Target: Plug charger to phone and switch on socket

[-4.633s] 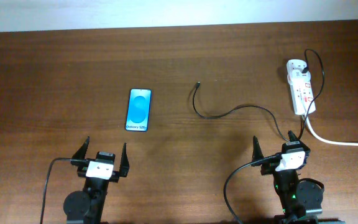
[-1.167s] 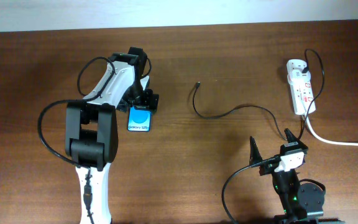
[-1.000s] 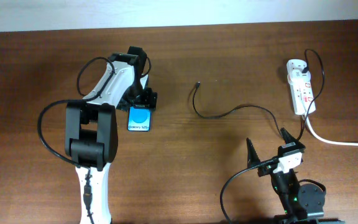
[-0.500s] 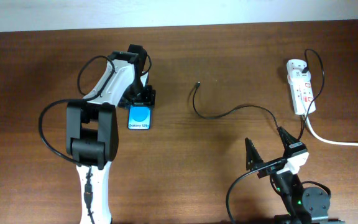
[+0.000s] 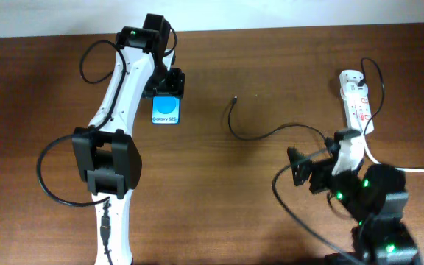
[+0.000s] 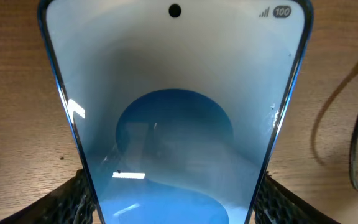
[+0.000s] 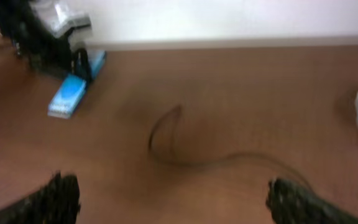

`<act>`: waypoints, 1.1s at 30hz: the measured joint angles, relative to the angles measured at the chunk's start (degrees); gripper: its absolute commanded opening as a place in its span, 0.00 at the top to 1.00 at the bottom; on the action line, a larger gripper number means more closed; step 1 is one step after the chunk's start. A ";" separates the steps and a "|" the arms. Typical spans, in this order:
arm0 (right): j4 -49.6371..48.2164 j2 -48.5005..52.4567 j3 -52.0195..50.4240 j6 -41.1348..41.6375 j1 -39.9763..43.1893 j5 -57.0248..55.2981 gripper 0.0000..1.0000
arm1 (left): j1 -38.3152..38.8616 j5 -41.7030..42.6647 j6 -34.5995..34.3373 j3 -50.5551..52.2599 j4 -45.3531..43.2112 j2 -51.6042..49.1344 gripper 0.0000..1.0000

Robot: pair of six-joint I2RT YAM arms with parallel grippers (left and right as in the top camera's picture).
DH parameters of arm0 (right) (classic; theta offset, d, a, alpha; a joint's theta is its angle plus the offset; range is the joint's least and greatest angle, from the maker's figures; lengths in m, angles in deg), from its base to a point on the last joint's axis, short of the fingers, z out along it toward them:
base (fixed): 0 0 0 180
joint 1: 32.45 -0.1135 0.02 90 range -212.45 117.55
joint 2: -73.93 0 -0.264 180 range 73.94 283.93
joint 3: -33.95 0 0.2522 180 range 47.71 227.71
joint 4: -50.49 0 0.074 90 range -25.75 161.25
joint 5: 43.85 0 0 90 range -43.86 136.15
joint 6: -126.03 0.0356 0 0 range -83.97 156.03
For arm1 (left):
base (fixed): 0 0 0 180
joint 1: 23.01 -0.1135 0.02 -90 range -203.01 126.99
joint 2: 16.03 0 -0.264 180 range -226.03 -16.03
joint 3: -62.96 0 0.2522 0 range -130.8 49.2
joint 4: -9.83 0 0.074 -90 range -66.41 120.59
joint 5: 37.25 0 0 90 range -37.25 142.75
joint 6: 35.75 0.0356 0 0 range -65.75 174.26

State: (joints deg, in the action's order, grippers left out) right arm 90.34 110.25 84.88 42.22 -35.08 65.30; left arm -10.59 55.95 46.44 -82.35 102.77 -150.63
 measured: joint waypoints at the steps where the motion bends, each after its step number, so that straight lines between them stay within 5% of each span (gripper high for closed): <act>1: 3.80 3.37 4.61 -0.04 0.02 0.52 0.02 | 0.00 0.24 0.00 -0.70 0.17 0.00 0.88; 3: 8.02 9.77 12.35 -0.13 0.00 1.92 0.02 | 0.00 2.25 -0.02 -1.97 0.17 0.00 1.00; 10: 7.52 22.67 13.75 0.07 0.00 10.10 0.01 | 0.00 9.49 -4.76 -2.60 -0.04 0.00 1.00; 19: 5.14 27.52 13.75 3.85 0.00 12.00 0.05 | 0.00 18.95 -10.03 -2.62 0.72 0.00 1.00; 33: 5.16 28.65 13.75 9.46 0.00 6.56 0.05 | -4.85 44.78 -38.66 -2.91 13.22 0.00 1.00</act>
State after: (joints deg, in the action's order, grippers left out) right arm 95.50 138.90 98.63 51.69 -35.08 71.86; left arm -15.44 100.73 7.78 -85.25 115.99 -150.63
